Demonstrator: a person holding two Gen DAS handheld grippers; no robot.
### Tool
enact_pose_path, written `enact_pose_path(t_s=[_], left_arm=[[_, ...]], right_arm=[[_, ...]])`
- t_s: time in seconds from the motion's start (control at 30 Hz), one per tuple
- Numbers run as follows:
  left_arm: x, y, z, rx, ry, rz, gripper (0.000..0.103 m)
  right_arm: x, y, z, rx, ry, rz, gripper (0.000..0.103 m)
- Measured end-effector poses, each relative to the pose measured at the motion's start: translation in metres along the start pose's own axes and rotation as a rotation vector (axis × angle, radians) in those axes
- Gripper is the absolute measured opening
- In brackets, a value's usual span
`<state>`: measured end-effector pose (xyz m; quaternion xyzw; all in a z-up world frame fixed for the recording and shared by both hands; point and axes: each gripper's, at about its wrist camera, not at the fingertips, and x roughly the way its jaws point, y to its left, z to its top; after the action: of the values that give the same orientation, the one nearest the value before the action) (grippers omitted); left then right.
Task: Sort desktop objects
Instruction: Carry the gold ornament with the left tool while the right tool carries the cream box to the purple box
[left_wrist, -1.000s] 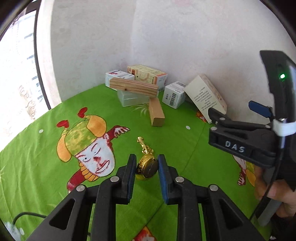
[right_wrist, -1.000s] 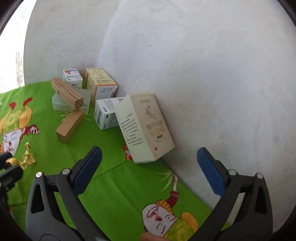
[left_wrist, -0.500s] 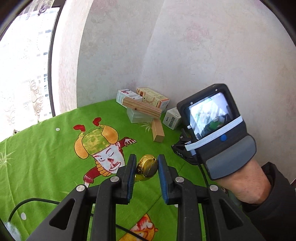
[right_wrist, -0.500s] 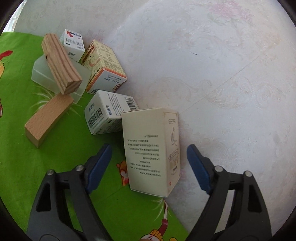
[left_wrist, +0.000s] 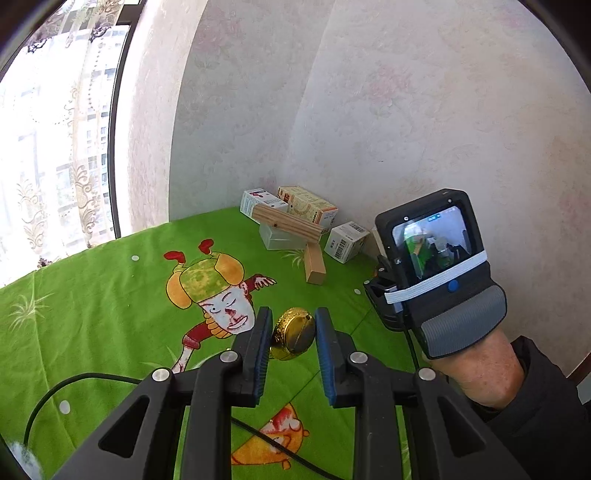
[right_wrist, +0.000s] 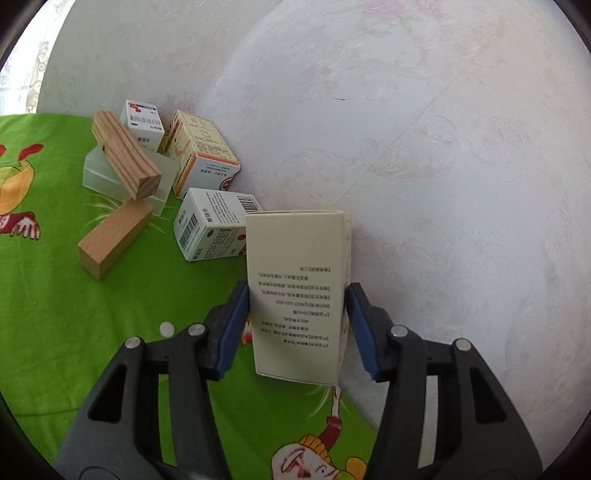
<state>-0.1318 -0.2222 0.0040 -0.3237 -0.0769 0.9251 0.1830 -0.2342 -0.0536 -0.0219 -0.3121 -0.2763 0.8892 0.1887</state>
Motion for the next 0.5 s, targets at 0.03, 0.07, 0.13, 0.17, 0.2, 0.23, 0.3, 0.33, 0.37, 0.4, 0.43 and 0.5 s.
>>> enact_pose_path(t_s=[0.03, 0.07, 0.13, 0.17, 0.2, 0.23, 0.3, 0.33, 0.37, 0.4, 0.43, 0.5], left_arm=[[-0.003, -0.001, -0.001, 0.0, -0.002, 0.007, 0.024], [-0.006, -0.002, -0.002, 0.001, -0.004, 0.015, 0.024], [-0.015, -0.005, -0.005, -0.001, -0.011, 0.03, 0.024], [-0.021, -0.007, -0.006, -0.005, -0.016, 0.038, 0.024], [-0.027, -0.009, -0.008, -0.008, -0.023, 0.046, 0.024], [-0.034, -0.011, -0.01, -0.01, -0.032, 0.054, 0.024], [-0.05, -0.017, -0.014, -0.01, -0.052, 0.07, 0.024], [-0.058, -0.021, -0.015, -0.012, -0.062, 0.084, 0.024], [-0.067, -0.025, -0.017, -0.016, -0.072, 0.096, 0.024], [-0.075, -0.029, -0.019, -0.018, -0.083, 0.102, 0.024], [-0.084, -0.034, -0.02, -0.02, -0.095, 0.111, 0.024], [-0.103, -0.042, -0.025, -0.015, -0.124, 0.146, 0.024]], right_arm=[[-0.008, -0.006, -0.003, 0.016, -0.006, 0.023, 0.056], [-0.016, -0.011, -0.006, 0.03, -0.014, 0.044, 0.056], [-0.036, -0.018, -0.011, 0.053, -0.046, 0.104, 0.056], [-0.044, -0.023, -0.013, 0.065, -0.055, 0.124, 0.056], [-0.054, -0.029, -0.015, 0.079, -0.068, 0.157, 0.056], [-0.065, -0.029, -0.017, 0.09, -0.079, 0.197, 0.056], [-0.088, -0.031, -0.021, 0.103, -0.097, 0.258, 0.056], [-0.097, -0.034, -0.022, 0.11, -0.104, 0.294, 0.056], [-0.105, -0.037, -0.024, 0.121, -0.111, 0.323, 0.056], [-0.115, -0.041, -0.025, 0.132, -0.123, 0.35, 0.056], [-0.122, -0.044, -0.026, 0.141, -0.134, 0.38, 0.056], [-0.142, -0.047, -0.028, 0.151, -0.159, 0.44, 0.056]])
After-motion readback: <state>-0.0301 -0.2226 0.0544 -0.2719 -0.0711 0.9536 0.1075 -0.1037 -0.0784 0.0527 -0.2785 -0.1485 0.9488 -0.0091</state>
